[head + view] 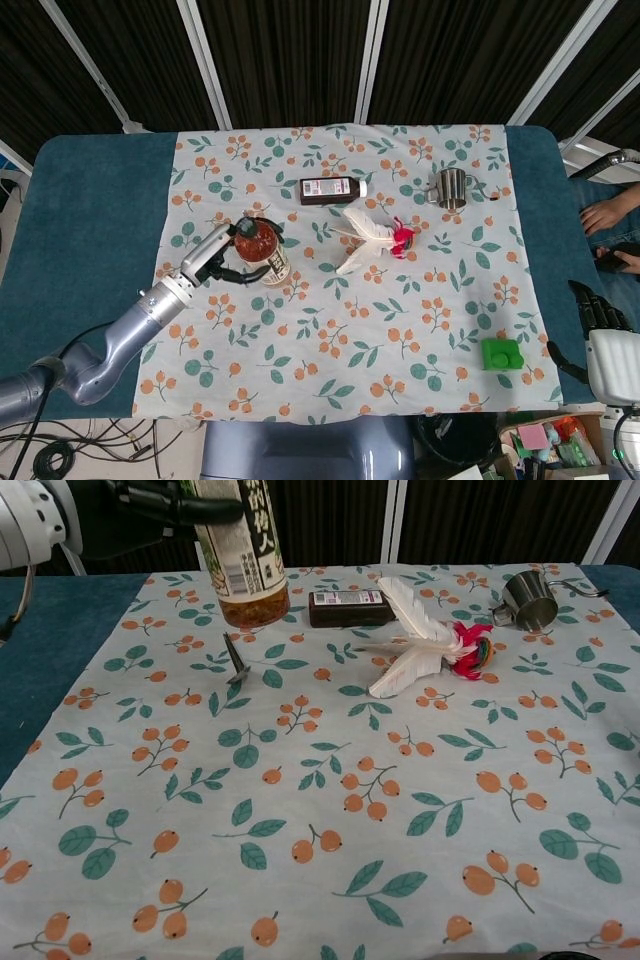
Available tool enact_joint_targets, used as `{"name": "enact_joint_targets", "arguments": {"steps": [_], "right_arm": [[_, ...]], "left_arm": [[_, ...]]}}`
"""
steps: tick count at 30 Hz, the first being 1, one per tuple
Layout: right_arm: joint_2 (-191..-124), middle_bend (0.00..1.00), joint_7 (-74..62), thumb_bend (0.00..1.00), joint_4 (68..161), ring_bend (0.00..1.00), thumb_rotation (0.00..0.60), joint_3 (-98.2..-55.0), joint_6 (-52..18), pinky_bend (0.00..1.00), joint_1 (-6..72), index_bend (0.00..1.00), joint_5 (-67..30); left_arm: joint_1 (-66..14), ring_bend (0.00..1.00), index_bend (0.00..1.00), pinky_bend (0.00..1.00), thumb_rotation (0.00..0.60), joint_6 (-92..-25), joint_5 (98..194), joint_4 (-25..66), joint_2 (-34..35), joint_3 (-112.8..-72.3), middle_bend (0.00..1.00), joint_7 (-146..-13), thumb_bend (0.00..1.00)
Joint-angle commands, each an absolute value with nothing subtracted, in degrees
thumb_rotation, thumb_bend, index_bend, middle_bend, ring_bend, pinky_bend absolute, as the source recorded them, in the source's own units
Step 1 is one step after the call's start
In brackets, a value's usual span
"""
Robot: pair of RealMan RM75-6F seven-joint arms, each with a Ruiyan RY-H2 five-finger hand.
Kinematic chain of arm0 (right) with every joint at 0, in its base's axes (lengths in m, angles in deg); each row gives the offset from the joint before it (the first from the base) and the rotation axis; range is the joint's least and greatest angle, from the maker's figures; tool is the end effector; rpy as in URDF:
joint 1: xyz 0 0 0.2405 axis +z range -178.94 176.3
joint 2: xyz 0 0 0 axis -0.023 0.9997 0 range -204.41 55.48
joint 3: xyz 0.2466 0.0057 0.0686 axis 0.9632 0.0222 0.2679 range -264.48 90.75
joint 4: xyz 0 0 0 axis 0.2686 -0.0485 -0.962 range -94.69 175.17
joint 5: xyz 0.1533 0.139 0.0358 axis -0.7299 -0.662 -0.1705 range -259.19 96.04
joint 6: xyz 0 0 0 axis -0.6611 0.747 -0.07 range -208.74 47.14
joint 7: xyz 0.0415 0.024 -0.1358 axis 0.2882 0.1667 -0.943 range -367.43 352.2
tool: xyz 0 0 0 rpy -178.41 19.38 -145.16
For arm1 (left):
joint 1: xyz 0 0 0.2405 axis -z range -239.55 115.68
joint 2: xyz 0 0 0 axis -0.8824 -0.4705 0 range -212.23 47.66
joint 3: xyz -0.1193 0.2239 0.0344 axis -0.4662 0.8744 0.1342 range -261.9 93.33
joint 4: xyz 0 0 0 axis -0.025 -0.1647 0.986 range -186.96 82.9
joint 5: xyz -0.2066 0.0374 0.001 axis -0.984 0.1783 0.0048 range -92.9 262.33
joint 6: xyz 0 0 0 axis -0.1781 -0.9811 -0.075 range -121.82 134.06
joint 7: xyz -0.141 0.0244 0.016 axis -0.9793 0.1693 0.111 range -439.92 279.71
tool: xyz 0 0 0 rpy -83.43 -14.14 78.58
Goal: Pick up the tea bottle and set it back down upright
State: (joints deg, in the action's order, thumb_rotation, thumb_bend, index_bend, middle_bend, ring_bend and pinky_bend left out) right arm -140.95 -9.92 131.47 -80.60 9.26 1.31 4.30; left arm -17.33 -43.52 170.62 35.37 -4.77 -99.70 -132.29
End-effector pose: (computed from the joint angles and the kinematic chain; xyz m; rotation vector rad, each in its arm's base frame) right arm -0.3092 -0.1800 0.1679 1.2815 -0.8072 0.9513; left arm -0.1027 0.3626 0.0442 -1.7009 -1.8018 -1.6163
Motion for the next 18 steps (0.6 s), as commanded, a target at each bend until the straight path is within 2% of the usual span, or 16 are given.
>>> {"name": "enact_joint_targets", "arguments": {"steps": [1, 5, 11, 15, 18], "right_arm": [[-140.9, 0.11, -9.9, 0.16, 131.5, 0.18, 0.600, -80.6, 9.3, 0.26, 1.3, 0.09, 4.3], [-140.9, 0.11, -9.8, 0.16, 131.4, 0.18, 0.600, -80.5, 9.2, 0.26, 1.3, 0.09, 4.2], [-140.9, 0.11, -9.8, 0.17, 131.4, 0.18, 0.600, -80.5, 9.2, 0.26, 1.3, 0.09, 4.2], [-140.9, 0.11, -9.8, 0.16, 131.5, 0.18, 0.600, -80.5, 9.2, 0.26, 1.3, 0.09, 4.1], [-141.0, 0.11, -9.9, 0.16, 131.4, 0.18, 0.600, -80.5, 9.1, 0.26, 1.4, 0.09, 4.2]], "left_arm": [[-18.0, 0.34, 0.32, 0.42, 0.600, -53.8, 172.2, 23.0, 7.1, -96.5, 0.36, -87.3, 0.53], [-17.1, 0.34, 0.32, 0.42, 0.600, -61.9, 179.5, 9.1, 13.2, -94.2, 0.37, -70.2, 0.53], [-16.6, 0.34, 0.32, 0.42, 0.600, -65.0, 180.3, 3.2, 16.7, -93.9, 0.37, -70.2, 0.53], [-16.8, 0.34, 0.31, 0.42, 0.600, -63.9, 177.9, 6.1, 16.7, -94.2, 0.36, -77.6, 0.53], [-17.3, 0.34, 0.31, 0.42, 0.600, -58.9, 172.7, 17.2, 13.7, -95.2, 0.36, -91.0, 0.53]]}}
